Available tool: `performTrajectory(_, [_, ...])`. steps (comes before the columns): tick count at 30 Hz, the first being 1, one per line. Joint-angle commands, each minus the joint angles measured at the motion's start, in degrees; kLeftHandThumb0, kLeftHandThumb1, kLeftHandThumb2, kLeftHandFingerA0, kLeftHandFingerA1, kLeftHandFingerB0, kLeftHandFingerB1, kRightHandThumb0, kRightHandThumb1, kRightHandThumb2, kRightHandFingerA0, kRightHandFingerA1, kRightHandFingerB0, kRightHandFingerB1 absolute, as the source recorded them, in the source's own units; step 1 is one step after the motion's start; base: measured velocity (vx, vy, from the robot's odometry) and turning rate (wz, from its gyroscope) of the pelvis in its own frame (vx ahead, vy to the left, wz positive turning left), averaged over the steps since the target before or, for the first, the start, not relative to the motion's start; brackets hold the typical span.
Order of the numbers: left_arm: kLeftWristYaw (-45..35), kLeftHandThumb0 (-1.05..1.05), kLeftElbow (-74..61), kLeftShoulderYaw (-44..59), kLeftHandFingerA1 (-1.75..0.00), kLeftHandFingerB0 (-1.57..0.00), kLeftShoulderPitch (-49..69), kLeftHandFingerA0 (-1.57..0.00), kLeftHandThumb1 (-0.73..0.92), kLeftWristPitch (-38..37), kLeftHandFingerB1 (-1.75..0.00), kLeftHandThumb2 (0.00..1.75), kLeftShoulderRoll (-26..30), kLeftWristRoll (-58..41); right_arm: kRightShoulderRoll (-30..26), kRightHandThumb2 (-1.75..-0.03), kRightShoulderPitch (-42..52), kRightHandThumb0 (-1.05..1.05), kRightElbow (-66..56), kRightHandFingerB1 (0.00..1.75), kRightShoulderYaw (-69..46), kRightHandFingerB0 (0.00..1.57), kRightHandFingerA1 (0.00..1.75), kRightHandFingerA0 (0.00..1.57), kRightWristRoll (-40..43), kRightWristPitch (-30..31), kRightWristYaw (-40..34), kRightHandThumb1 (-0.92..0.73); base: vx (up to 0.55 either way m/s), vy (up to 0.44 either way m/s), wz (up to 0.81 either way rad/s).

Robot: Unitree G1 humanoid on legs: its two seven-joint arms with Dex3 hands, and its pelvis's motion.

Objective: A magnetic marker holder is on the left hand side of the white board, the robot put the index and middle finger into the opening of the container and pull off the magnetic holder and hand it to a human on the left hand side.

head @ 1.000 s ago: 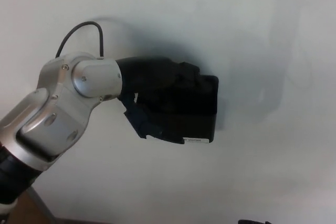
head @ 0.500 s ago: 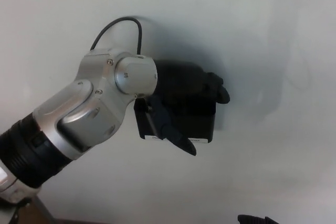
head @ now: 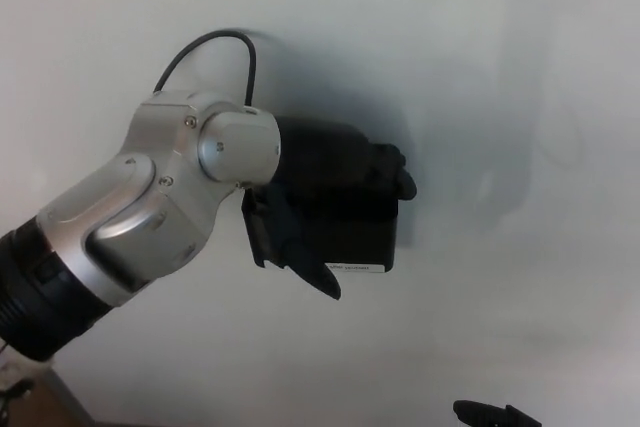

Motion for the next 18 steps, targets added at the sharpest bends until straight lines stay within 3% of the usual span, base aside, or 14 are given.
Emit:
performTrajectory(1, [-3.23, -0.7, 0.41, 2.58, -0.54, -0.15, -0.16, -0.81, 0.43, -0.9, -0.27, 0.55, 3.29, 1.31, -0.88, -0.63, -0.46, -0.61, 0.16, 0.48, -0.63, 0.6, 0.53, 0.72, 1.29, 0.12, 0.69, -0.78, 0.0, 0.0, 0.0])
performTrajectory(7, [-5.66, -0.73, -1.91, 7.09, -0.52, -0.13, -1.48, -0.86, 0.44, -0.58, -0.26, 0.55, 5.42, -0.16, -0.76, -0.63, -0.56, -0.63, 0.31, 0.47, -0.59, 0.62, 0.54, 0.73, 1.17, 0.31, 0.5, -0.77, 0.0, 0.0, 0.0])
performTrajectory(8, [-5.77, -0.73, -2.01, 7.33, -0.41, -0.14, -1.59, -0.55, 0.44, -0.57, -0.26, 0.55, 5.44, -0.19, -0.85, -0.63, -0.55, -0.62, 0.35, 0.47, -0.52, 0.61, 0.54, 0.72, 1.0, 0.26, 0.35, -0.78, 0.0, 0.0, 0.0])
performTrajectory(9, [-5.99, -0.73, -2.14, 7.7, -0.41, -0.14, -1.69, -0.55, 0.44, -0.55, -0.26, 0.55, 5.44, -0.15, -0.95, -0.63, -0.55, -0.62, 0.41, 0.47, -0.43, 0.61, 0.54, 0.72, 0.79, 0.21, 0.16, -0.78, 0.0, 0.0, 0.0])
performTrajectory(10, [-6.12, -0.79, -2.18, 8.39, -0.51, -0.08, -1.63, -0.63, 0.41, -0.8, -0.32, 0.74, 5.35, -0.47, -0.92, -0.63, -0.58, -0.62, 0.44, 0.47, -0.54, 0.61, 0.54, 0.72, 0.99, 0.29, 0.33, -0.77, 0.0, 0.0, 0.0])
performTrajectory(11, [-6.2, -0.79, -2.2, 9.14, -0.51, -0.08, -1.53, -0.63, 0.41, -1.1, -0.32, 0.74, 5.25, -0.89, -0.87, -0.63, -0.62, -0.62, 0.47, 0.47, -0.7, 0.61, 0.54, 0.72, 1.29, 0.41, 0.59, -0.77, 0.0, 0.0, 0.0])
performTrajectory(12, [-6.44, -0.71, -2.22, 9.35, -0.41, -0.13, -1.64, -0.6, 0.44, -1.1, -0.26, 0.55, 5.3, -0.93, -0.86, -0.63, -0.55, -0.62, 0.39, 0.47, -0.68, 0.61, 0.53, 0.73, 1.25, 0.44, 0.49, -0.78, 0.0, 0.0, 0.0])
performTrajectory(18, [-6.98, -0.73, -2.46, 9.7, -0.47, -0.14, -1.13, -0.74, 0.43, -1.01, -0.26, 0.55, 4.92, -0.05, -1.2, -0.63, -0.66, -0.63, 0.74, 0.47, -0.26, 0.63, 0.54, 0.74, 0.39, -0.05, -0.43, -0.78, 0.0, 0.0, 0.0])
